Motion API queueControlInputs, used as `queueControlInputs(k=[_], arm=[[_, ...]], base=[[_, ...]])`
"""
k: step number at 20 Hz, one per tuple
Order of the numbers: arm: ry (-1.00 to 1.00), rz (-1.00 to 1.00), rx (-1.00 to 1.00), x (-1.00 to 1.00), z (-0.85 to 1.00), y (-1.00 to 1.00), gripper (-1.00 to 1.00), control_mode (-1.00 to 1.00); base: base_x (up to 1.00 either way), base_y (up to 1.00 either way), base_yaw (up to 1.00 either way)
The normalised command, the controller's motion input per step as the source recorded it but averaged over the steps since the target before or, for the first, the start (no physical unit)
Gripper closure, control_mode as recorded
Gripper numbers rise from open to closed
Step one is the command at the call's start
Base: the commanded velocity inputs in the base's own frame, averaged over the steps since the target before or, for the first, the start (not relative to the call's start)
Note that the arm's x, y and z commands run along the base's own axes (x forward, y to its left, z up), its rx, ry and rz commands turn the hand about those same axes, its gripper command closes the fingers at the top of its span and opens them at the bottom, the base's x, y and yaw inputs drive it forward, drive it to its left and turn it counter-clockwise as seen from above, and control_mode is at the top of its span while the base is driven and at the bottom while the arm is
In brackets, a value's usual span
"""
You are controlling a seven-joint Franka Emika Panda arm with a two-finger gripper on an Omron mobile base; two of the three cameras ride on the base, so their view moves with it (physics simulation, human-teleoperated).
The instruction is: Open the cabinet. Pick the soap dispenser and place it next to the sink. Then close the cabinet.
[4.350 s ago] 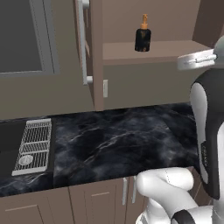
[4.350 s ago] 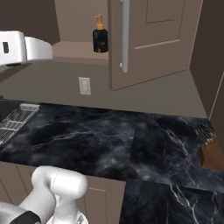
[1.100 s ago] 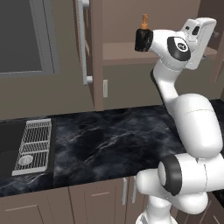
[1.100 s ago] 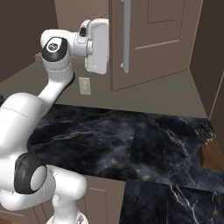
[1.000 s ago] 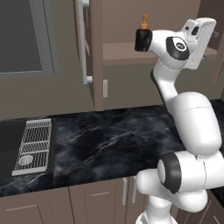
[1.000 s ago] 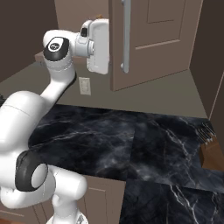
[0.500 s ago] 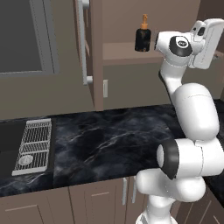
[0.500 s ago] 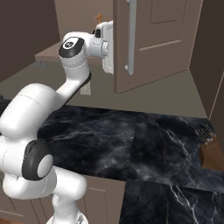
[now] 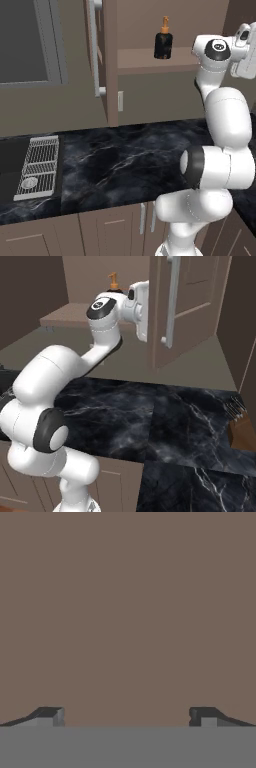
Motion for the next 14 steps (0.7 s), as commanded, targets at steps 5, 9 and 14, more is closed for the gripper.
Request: queueControlInputs(k=[5,9,14], arm=[[0.0,-0.19,0.0,0.0,0.0,-0.57,-1.0,-1.0],[0.0,-0.17,-0.01,0.0,0.0,-0.53,-1.0,-1.0],[0.0,-0.12,0.0,0.0,0.0,-0.3,-1.0,-1.0]], base=[[0.0,0.0,0.0],[0.0,0.0,0.0],[0.0,0.0,0.0]])
